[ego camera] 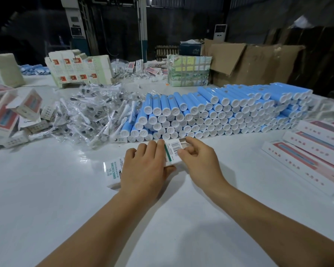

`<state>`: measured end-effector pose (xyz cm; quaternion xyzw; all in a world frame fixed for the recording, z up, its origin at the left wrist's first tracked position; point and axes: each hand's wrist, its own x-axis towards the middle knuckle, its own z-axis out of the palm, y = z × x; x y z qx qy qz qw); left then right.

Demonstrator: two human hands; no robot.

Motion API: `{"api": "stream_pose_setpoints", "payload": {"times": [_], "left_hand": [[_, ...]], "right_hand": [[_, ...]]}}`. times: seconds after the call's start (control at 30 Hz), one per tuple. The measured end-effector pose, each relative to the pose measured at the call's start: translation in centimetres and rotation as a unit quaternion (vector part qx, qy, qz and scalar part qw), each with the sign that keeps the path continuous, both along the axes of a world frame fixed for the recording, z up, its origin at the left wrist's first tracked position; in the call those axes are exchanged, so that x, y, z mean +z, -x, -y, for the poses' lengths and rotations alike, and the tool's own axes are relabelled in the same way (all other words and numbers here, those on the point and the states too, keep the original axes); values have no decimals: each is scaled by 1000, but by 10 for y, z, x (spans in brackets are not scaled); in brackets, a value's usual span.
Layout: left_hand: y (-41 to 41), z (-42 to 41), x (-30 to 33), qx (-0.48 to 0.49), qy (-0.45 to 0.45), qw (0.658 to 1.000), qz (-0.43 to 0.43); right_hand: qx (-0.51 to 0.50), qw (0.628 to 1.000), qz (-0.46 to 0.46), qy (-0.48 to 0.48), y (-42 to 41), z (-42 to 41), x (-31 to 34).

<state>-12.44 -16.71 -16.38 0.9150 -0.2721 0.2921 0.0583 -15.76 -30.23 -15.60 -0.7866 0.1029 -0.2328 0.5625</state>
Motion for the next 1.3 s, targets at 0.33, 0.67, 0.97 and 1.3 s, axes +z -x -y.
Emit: {"api": "stream_pose_setpoints", "payload": {"times": [0.33, 0.67, 0.97, 1.3], "left_hand": [[5, -1, -2, -2, 2, 1000, 18], [2, 0, 9, 21, 57, 997, -48], [10, 8, 6, -19, 45, 999, 11], [12, 3, 2, -31, 16, 999, 20]], "right_hand": [[-8, 998, 6, 59, 3, -7, -3], [24, 869, 6, -495, -5, 12, 12], [85, 963, 73, -244, 0, -2, 0], [53, 994, 27, 93, 15, -11, -2]]}}
